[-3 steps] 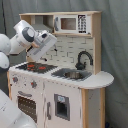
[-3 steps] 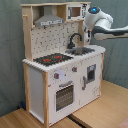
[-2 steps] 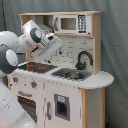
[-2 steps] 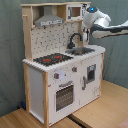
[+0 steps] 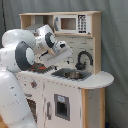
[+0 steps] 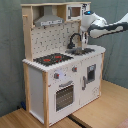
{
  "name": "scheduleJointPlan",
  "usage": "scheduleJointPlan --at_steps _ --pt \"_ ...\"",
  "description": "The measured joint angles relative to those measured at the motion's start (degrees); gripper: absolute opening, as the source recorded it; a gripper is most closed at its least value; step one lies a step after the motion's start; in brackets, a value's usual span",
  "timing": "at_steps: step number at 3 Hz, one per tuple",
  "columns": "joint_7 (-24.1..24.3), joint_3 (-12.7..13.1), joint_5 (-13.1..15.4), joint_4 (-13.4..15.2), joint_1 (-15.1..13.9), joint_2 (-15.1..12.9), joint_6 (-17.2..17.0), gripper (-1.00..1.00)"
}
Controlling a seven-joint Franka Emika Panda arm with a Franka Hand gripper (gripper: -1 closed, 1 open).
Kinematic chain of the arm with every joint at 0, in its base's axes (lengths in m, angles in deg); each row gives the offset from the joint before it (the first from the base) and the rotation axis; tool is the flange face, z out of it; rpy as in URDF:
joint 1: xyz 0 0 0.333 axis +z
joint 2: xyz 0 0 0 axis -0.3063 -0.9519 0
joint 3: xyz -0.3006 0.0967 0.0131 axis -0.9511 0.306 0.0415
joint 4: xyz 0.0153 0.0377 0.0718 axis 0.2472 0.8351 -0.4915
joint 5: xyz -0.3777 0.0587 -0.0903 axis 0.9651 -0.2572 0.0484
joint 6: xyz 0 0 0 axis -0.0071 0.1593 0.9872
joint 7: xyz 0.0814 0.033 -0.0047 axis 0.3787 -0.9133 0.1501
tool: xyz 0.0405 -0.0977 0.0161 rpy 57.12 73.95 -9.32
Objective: Play with the kitchen
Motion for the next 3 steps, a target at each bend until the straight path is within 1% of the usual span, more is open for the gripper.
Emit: scheduleJointPlan --at_steps 1,2,3 --pt "-0.16 -1.06 0.00 0.15 -0.49 -5.61 -1.21 1.00" --pt "0.22 -0.56 0.12 0.08 -0.48 -11.19 0.01 1.00" --pt "0.22 -0.21 0.53 -0.22 -0.36 -13.85 0.43 1.00"
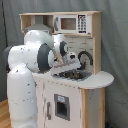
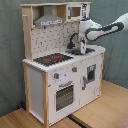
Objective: Play with the kitchen
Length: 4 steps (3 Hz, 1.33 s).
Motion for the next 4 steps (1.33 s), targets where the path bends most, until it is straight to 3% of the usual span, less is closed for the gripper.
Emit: scheduleJointPlan --at_steps 1,2,4 --pt "0.00 0.07 0.00 0.02 0.04 -0.09 -0.07 -1.00" --pt "0.12 2.37 0.23 -0.84 0.27 -0.93 -3.75 -1.00" --pt "0.04 3.05 0.86 -9.61 0.35 0.70 -11.72 -1.00"
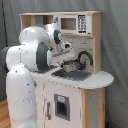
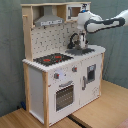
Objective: Play with the kitchen
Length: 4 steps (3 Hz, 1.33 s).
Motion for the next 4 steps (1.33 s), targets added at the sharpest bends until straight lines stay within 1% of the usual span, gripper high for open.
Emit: scheduleJointPlan --at_steps 1,2,3,4 --pt "0.55 4.35 0.00 -3.31 0.45 1.75 -0.11 -1.00" --pt "1.62 9.86 0.00 -4.13 0.46 1.67 1.40 -1.00" --pt "1.65 14.58 0.36 -4.14 0.43 0.96 5.03 -1.00" --pt "1.51 18.64 2.27 -4.13 0.43 -1.15 8.13 -1.00"
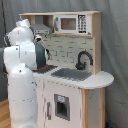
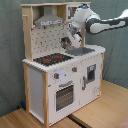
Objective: Play with the kitchen
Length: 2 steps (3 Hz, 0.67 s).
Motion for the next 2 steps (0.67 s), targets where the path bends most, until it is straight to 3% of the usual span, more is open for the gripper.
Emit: scheduleJointPlan --at_steps 1,2 --pt "0.00 3.43 2.96 0.01 0.07 -3.02 1.80 -1.00" --pt "-0.04 4.88 6.63 0.25 1.75 -6.81 2.80 -1.00"
